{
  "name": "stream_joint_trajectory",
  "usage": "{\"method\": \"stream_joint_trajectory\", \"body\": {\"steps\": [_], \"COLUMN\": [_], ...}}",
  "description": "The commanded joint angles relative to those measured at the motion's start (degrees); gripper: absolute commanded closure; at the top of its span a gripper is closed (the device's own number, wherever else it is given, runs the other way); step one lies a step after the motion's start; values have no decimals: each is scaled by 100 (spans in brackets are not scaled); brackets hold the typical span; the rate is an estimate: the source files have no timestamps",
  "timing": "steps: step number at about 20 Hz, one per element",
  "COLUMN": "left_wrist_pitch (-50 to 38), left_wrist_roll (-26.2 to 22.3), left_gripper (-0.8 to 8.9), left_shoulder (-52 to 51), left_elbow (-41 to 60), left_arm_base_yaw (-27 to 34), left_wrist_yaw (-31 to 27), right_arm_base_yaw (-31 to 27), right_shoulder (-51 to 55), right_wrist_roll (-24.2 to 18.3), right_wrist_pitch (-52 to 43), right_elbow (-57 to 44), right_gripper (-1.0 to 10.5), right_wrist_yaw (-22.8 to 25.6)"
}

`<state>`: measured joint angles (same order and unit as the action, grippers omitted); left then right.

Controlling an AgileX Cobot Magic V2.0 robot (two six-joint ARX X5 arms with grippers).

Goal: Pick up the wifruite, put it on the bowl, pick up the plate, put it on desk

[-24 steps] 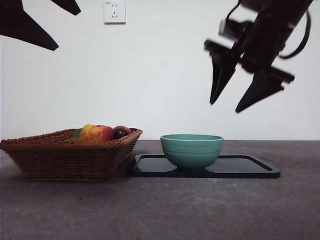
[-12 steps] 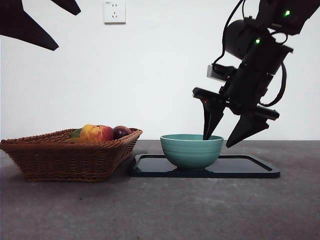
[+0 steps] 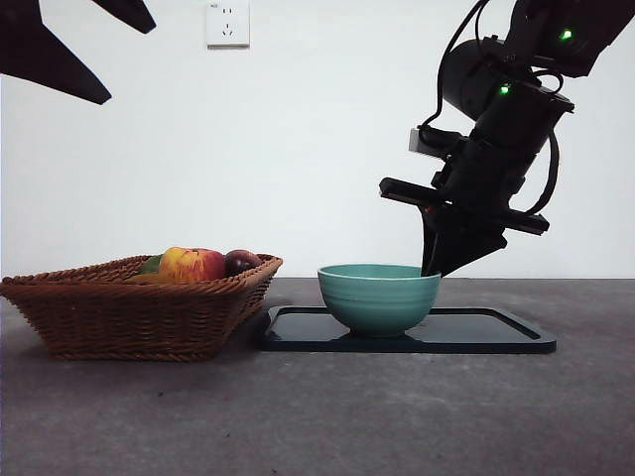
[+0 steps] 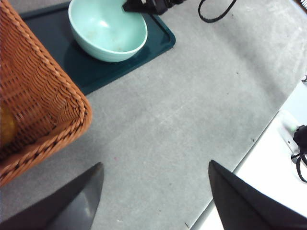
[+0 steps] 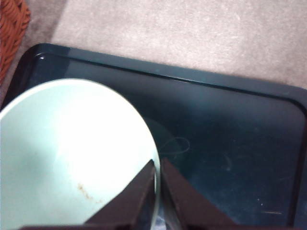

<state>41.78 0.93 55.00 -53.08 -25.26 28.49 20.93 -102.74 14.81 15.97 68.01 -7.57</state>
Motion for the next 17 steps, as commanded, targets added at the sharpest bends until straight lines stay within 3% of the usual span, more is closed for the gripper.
{"method": "stream_joint_trajectory", "body": {"steps": [1, 9, 17], "left_wrist_pitch": [-44, -57, -57], "left_wrist_roll": [-52, -94, -96], "left_gripper": [469, 469, 469], "left_shoulder": [39, 39, 39], "left_elbow": [-59, -59, -59], "left_arm_base_yaw": [-26, -26, -26], "left_wrist_yaw": [33, 31, 31], "right_arm_base_yaw": [31, 33, 164], "right_shoulder": [-20, 1379, 3401], "right_wrist_roll": [-55, -125, -398], "right_wrist_pitch": [-48, 448, 2127], "right_elbow": [125, 125, 122], "right_gripper": [934, 934, 934], "right_wrist_yaw": [9, -7, -199]}}
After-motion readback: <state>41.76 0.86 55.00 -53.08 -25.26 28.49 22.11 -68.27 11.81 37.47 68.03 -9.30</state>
